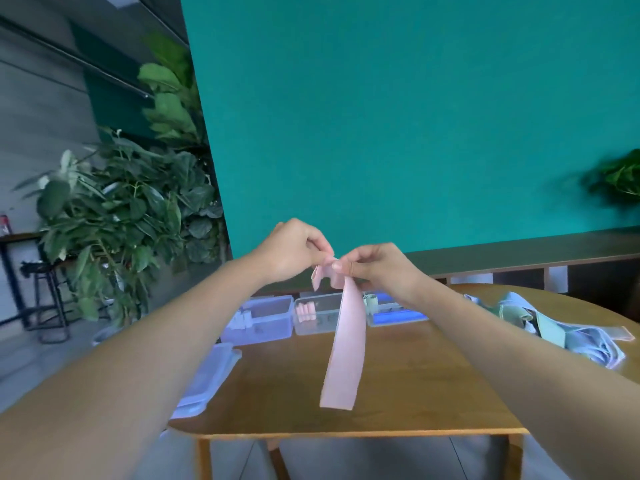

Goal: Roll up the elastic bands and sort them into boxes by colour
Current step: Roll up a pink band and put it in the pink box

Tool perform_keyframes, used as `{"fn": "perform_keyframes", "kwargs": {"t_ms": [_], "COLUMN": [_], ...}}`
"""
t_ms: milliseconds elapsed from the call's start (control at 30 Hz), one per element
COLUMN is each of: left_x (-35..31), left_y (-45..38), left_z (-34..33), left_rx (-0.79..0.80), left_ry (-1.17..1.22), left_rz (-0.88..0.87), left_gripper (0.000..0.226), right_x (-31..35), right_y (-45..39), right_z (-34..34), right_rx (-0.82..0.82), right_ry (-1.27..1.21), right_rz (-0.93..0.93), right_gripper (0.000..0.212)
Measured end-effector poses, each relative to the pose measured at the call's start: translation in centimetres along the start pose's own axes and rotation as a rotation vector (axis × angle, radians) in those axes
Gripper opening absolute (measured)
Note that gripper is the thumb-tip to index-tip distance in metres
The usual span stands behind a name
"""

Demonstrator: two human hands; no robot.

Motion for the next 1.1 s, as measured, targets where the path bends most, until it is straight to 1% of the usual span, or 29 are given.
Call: {"fn": "perform_keyframes", "kwargs": {"t_ms": [100, 200, 267, 300, 333, 400, 533, 700, 833, 933, 1000, 1100], "left_x": [0.5, 1.1, 1.5, 1.6, 1.7, 2.0, 2.9, 3.9, 5.6, 7.3, 8.6, 11.2], "left_y": [0.8, 1.7, 2.2, 2.4, 2.6, 2.7, 2.6, 2.4, 1.9, 1.3, 1.2, 1.0], "left_z": [0.8, 1.4, 1.6, 1.5, 1.5, 1.6, 1.6, 0.7, -0.4, -1.0, -1.3, -1.6], "left_rx": [0.05, 0.097, 0.14, 0.154, 0.154, 0.125, 0.043, 0.039, -0.04, -0.092, -0.124, -0.176], "left_ry": [0.049, 0.122, 0.25, 0.323, 0.376, 0.409, 0.319, 0.278, 0.277, 0.266, 0.24, 0.201], "left_rz": [0.025, 0.059, 0.103, 0.12, 0.13, 0.137, 0.133, 0.137, 0.177, 0.214, 0.231, 0.272], "left_gripper": [0.011, 0.018, 0.019, 0.02, 0.02, 0.019, 0.019, 0.016, 0.014, 0.012, 0.011, 0.009], "right_x": [0.3, 0.1, 0.0, 0.0, -0.1, -0.4, -1.4, -3.5, -5.8, -8.0, -9.8, -12.6], "right_y": [0.1, -0.1, -0.1, -0.1, -0.1, 0.0, 0.3, 0.0, 0.0, 0.4, 0.6, 0.9], "right_z": [-0.4, -0.5, -0.6, -0.7, -0.7, -0.8, -1.0, -1.3, -1.8, -2.4, -2.6, -2.5], "right_rx": [0.047, 0.09, 0.122, 0.133, 0.143, 0.164, 0.221, 0.221, 0.249, 0.278, 0.286, 0.307], "right_ry": [-0.045, -0.11, -0.138, -0.15, -0.16, -0.173, -0.188, -0.167, -0.16, -0.12, -0.1, -0.02], "right_rz": [-0.016, -0.049, -0.078, -0.096, -0.116, -0.156, -0.218, -0.262, -0.311, -0.36, -0.396, -0.442], "right_gripper": [0.024, 0.029, 0.032, 0.03, 0.027, 0.023, 0.017, 0.023, 0.031, 0.027, 0.034, 0.052]}}
Point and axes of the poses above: each hand's wrist, its own y-axis away from the middle knuckle, its own z-axis out of the back of the hand, x = y × z, the point moved 2 cm from there along -y, towards the middle knuckle, and after that the axes turned 6 degrees about -z, right-handed, at the moved point
